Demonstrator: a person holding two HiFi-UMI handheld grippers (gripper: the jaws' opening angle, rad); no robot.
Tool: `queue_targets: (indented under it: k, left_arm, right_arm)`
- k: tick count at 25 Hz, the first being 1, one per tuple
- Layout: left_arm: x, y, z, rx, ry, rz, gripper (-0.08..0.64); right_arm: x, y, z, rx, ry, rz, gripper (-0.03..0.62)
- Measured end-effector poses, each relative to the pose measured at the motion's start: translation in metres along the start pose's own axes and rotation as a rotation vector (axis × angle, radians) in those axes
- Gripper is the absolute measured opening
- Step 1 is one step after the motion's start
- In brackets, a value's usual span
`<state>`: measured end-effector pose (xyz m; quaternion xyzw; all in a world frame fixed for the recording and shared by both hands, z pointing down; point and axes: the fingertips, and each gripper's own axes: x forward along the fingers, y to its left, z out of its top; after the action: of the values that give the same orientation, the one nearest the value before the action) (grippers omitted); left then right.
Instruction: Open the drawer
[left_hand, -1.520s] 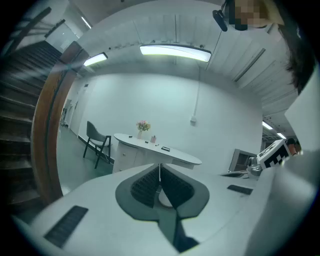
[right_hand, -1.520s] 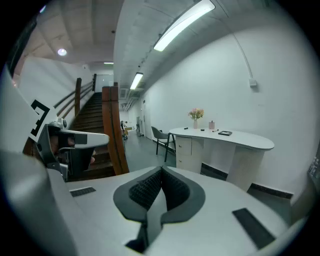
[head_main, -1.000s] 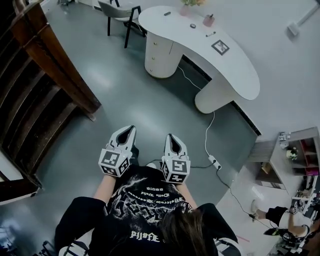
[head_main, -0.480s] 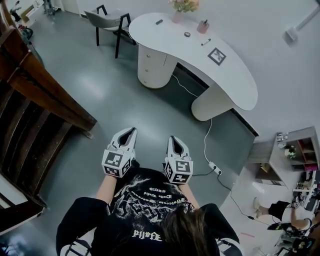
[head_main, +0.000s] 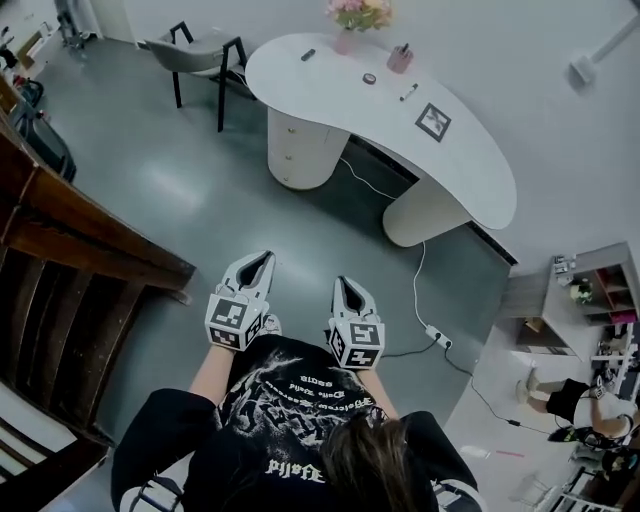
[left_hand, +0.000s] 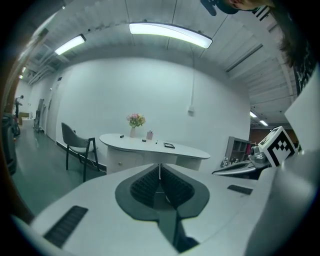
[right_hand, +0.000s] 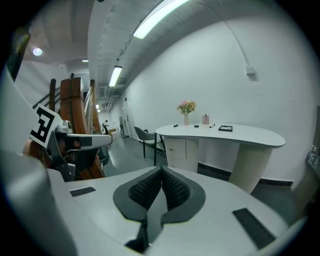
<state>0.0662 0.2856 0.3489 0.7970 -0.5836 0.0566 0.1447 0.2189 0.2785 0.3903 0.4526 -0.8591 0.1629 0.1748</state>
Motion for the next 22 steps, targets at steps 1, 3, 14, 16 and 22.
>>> queue_targets:
  k: [1, 3, 14, 16, 22]
  left_arm:
    - [0.002, 0.005, 0.0, -0.001, 0.005, -0.013, 0.029]
    - [0.008, 0.012, -0.002, 0.0, 0.019, -0.033, 0.029]
    - [0.008, 0.046, 0.002, -0.003, 0.012, -0.026, 0.029]
    - [0.008, 0.048, 0.0, -0.007, 0.016, -0.019, 0.029]
    - [0.002, 0.053, 0.004, 0.002, 0.011, -0.005, 0.029]
  right_arm:
    - [0.005, 0.003, 0.001, -0.001, 0.005, -0.004, 0.026]
    - [0.015, 0.007, 0.001, 0.005, 0.011, -0.013, 0.026]
    - [0.04, 0.022, 0.016, 0.03, -0.014, -0.027, 0.026]
    - [0.043, 0.021, 0.018, 0.028, -0.02, -0.025, 0.026]
    - [0.051, 0.021, 0.033, 0.02, -0.074, -0.036, 0.026]
